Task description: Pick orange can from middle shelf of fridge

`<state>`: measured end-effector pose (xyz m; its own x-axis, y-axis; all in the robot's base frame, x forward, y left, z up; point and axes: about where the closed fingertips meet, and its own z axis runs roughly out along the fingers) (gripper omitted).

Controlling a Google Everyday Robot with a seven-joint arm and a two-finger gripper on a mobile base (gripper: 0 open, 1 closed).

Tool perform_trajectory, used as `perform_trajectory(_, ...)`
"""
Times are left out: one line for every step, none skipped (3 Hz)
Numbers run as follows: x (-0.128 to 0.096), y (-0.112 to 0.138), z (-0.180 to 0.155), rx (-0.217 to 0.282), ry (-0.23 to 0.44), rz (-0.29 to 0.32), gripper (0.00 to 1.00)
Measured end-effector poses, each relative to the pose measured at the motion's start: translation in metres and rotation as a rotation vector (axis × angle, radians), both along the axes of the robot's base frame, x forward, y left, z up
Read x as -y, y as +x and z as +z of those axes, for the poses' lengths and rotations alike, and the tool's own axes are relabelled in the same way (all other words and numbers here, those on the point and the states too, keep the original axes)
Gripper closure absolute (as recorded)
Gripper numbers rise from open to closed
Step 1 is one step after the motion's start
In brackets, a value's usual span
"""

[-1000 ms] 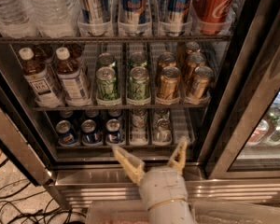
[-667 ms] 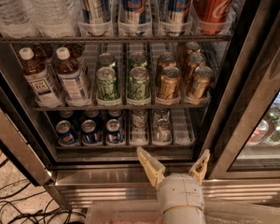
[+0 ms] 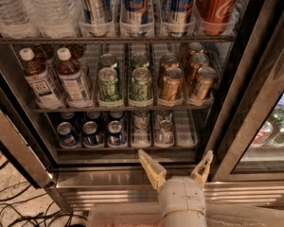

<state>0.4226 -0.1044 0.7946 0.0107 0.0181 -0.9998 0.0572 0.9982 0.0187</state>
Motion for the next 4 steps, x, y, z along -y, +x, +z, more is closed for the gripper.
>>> perform_trajectory(0.005, 0.006, 0.009, 0.017, -0.057, -0.038, 0.0)
perform_trajectory(0.014, 0.02, 0.019, 0.023, -0.068, -0.068, 0.0)
perform_trajectory(0.028, 0.036, 0.027, 0.035, -0.028, -0.074, 0.0)
perform_trajectory(0.039, 0.052, 0.03, 0.046, -0.001, -0.079, 0.0)
